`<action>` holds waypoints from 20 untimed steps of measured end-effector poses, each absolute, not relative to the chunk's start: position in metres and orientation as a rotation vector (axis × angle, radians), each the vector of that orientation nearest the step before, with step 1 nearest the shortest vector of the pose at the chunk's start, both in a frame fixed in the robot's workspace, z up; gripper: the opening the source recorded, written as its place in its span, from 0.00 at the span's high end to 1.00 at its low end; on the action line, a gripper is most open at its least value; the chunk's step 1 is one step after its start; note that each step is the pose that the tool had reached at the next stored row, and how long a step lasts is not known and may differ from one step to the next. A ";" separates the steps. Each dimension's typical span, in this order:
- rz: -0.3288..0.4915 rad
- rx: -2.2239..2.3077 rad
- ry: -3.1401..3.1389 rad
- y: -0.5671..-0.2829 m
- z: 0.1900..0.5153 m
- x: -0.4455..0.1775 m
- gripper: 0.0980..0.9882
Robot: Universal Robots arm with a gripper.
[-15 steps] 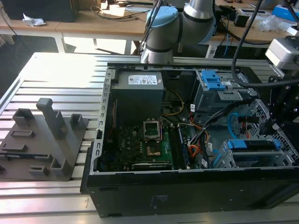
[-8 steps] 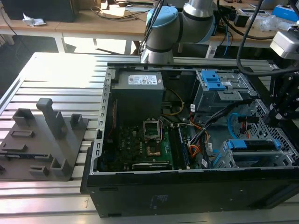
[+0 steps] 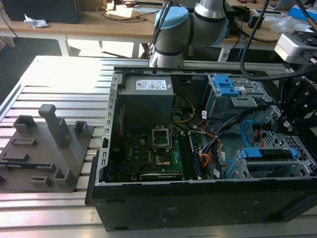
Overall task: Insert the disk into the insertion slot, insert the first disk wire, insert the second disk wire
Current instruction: 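Insert the first disk wire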
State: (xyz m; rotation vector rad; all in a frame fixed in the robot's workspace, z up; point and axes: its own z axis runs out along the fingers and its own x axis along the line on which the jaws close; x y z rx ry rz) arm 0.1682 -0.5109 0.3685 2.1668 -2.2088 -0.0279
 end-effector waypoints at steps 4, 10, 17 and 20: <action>-0.028 2.167 -2.209 -0.511 0.369 0.168 0.99; -0.028 2.167 -2.209 -0.511 0.369 0.167 0.78; -0.027 2.164 -2.212 -0.503 0.368 0.163 0.70; -0.027 2.160 -2.216 -0.501 0.368 0.161 0.70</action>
